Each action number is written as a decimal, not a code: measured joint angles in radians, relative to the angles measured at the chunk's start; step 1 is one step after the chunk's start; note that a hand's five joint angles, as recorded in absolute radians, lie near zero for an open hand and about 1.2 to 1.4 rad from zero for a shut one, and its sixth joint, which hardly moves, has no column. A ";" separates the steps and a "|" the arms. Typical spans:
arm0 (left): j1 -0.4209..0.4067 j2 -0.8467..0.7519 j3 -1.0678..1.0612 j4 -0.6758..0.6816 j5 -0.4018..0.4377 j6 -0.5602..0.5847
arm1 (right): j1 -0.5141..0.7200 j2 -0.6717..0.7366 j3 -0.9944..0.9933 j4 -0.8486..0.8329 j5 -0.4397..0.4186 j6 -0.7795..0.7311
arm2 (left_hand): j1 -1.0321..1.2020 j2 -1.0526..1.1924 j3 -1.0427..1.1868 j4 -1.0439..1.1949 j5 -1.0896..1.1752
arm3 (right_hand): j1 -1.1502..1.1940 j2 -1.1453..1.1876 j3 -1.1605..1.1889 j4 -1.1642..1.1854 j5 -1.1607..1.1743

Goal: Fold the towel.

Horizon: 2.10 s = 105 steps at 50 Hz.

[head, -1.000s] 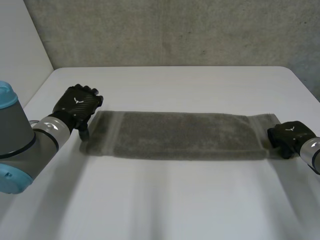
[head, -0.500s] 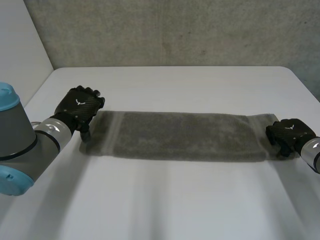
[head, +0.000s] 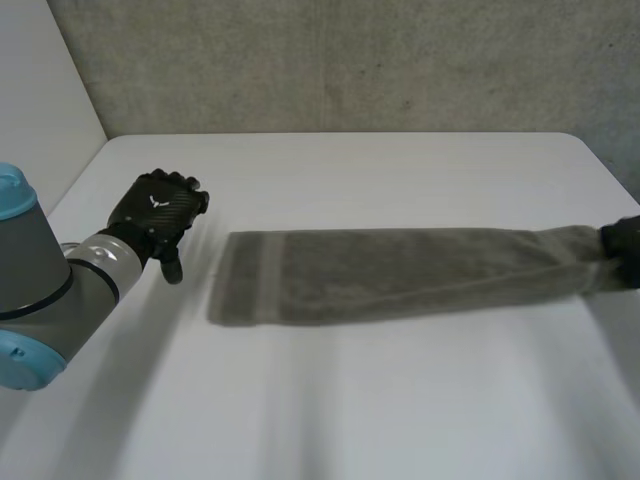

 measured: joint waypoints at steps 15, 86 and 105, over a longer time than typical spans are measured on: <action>0.006 0.060 0.042 0.000 -0.004 -0.087 | 0.377 0.012 -0.468 0.302 0.015 0.137 | 0.000 0.000 0.000 0.000 0.000 | 0.005 0.005 0.010 0.000 0.000; -0.308 -0.173 0.243 -0.009 -0.017 -0.176 | 0.564 -0.025 0.046 -0.061 0.117 0.170 | 0.000 0.000 0.000 0.000 0.000 | -0.004 -0.040 0.000 -0.004 -0.004; -0.204 0.006 0.290 -0.004 -0.119 -0.269 | 1.007 0.354 -0.675 0.334 0.057 0.031 | 0.000 0.000 0.000 0.000 0.000 | -0.072 -0.096 -0.079 -0.085 -0.072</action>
